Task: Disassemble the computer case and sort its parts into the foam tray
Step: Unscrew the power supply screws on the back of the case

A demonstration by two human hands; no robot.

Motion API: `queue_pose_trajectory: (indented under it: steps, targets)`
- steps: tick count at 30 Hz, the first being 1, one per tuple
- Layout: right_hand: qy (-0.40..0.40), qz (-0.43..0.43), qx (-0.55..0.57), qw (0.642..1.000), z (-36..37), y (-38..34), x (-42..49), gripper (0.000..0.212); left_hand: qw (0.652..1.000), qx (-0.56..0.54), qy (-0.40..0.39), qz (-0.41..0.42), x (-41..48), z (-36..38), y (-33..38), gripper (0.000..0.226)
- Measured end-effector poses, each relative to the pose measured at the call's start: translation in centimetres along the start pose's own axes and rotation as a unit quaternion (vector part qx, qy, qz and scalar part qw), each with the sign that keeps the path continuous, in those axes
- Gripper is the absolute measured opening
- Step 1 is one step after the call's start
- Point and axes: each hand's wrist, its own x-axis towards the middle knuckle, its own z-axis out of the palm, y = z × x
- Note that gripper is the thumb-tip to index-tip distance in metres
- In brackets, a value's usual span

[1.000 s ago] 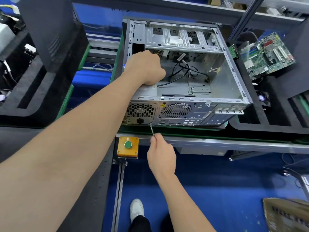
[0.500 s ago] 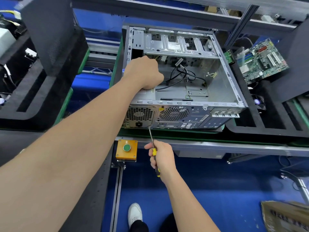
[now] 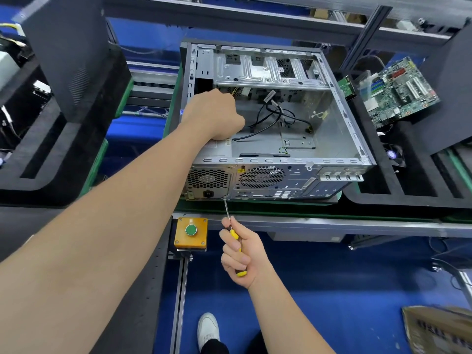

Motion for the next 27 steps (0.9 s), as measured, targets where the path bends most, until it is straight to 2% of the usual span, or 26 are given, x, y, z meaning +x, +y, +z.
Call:
queue_pose_trajectory:
  steps: [2,5,7,8,9,10,11,13,14,15,16,18,19,20,21,24,25,27]
  targets:
    - [0.009,-0.007,0.032,0.999,0.3,0.3,0.1,0.029,1.0,-0.001,0.001,0.0,0.0,0.1,0.0,0.029]
    - [0.099,-0.05,-0.107,0.988,0.9,0.2,0.1,0.028,1.0,-0.005,0.0,0.002,0.1,0.2,0.0,0.029]
    - [0.16,-0.096,-0.228,0.956,1.4,0.2,0.0,0.032,1.0,-0.009,0.0,0.002,0.1,0.2,0.0,0.029]
    - [0.188,-0.12,-0.29,0.931,1.6,0.3,-0.1,0.033,1.0,-0.01,0.0,0.002,0.1,0.2,0.0,0.029]
    - [0.221,-0.146,-0.369,0.891,2.0,0.5,0.0,0.034,1.0,-0.01,0.0,0.002,0.1,0.2,0.0,0.029]
    - [0.259,-0.172,-0.467,0.828,2.4,0.6,0.1,0.034,1.0,-0.01,0.001,0.002,0.1,0.2,-0.1,0.029]
    - [0.298,-0.19,-0.575,0.738,2.7,0.8,0.2,0.031,1.0,-0.01,0.001,0.002,0.1,0.2,0.0,0.029]
    - [0.357,-0.189,-0.756,0.515,2.9,1.5,0.6,0.026,1.0,-0.009,0.002,0.001,-0.1,0.2,0.0,0.029]
    - [0.383,-0.191,-0.796,0.428,2.9,2.0,0.7,0.024,1.0,-0.012,0.003,0.0,-0.1,0.1,0.1,0.029]
    - [0.398,-0.204,-0.81,0.379,3.0,2.4,0.8,0.024,1.0,-0.014,0.002,-0.001,-0.2,0.1,0.1,0.029]
    - [0.403,-0.215,-0.814,0.359,3.0,2.7,0.9,0.024,1.0,-0.015,0.0,-0.003,-0.2,0.0,0.1,0.029]
    - [0.41,-0.229,-0.807,0.358,2.9,2.9,0.9,0.026,1.0,-0.013,-0.003,-0.006,-0.4,-0.2,0.2,0.029]
    - [0.409,-0.233,-0.798,0.375,2.9,2.9,0.9,0.027,1.0,-0.011,-0.004,-0.007,-0.5,-0.3,0.2,0.029]
    - [0.403,-0.24,-0.781,0.412,2.9,2.7,0.8,0.028,1.0,-0.009,-0.006,-0.007,-0.6,-0.4,0.2,0.029]
    - [0.394,-0.245,-0.751,0.47,2.9,2.5,0.7,0.03,1.0,-0.009,-0.008,-0.007,-0.7,-0.4,0.2,0.029]
    - [0.353,-0.213,-0.594,0.691,3.2,1.5,0.4,0.034,1.0,-0.011,-0.01,-0.009,-0.9,-0.5,0.3,0.03]
    - [0.34,-0.187,-0.539,0.747,3.2,1.0,0.3,0.035,1.0,-0.011,-0.011,-0.009,-0.9,-0.4,0.3,0.03]
    - [0.287,-0.144,-0.443,0.837,2.9,0.3,0.0,0.034,1.0,-0.01,-0.011,-0.01,-0.8,-0.5,0.3,0.03]
